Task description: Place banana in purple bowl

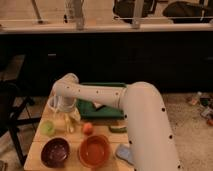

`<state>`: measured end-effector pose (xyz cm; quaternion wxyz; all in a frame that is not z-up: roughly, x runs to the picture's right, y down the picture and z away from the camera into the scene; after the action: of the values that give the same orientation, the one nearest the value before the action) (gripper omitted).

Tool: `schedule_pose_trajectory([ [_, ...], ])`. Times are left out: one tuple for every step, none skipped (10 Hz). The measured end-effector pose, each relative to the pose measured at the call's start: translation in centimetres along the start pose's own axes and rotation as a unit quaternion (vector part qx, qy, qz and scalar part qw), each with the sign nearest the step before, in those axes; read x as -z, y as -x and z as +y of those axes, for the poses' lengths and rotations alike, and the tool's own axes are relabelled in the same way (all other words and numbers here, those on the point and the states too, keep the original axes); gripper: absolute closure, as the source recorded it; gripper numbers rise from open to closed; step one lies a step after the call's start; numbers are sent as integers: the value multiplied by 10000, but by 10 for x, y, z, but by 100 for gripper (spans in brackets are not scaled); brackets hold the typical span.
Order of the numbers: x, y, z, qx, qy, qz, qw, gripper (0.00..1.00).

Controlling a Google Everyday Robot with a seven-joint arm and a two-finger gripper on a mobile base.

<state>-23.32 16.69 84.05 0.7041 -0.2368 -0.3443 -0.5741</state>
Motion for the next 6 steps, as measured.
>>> schedule_pose_trajectory([
  [-5,0,-2,28,-3,-28,10000,20],
  [-13,1,-5,48,-16,-99,9999,20],
  [-21,2,-7,52,-25,-172,9998,20],
  [-29,2,-6,30,-41,-238,9997,20],
  [-34,2,-5,9,-46,-283,9996,20],
  [-38,2,-4,-21,-48,-319,9995,20],
])
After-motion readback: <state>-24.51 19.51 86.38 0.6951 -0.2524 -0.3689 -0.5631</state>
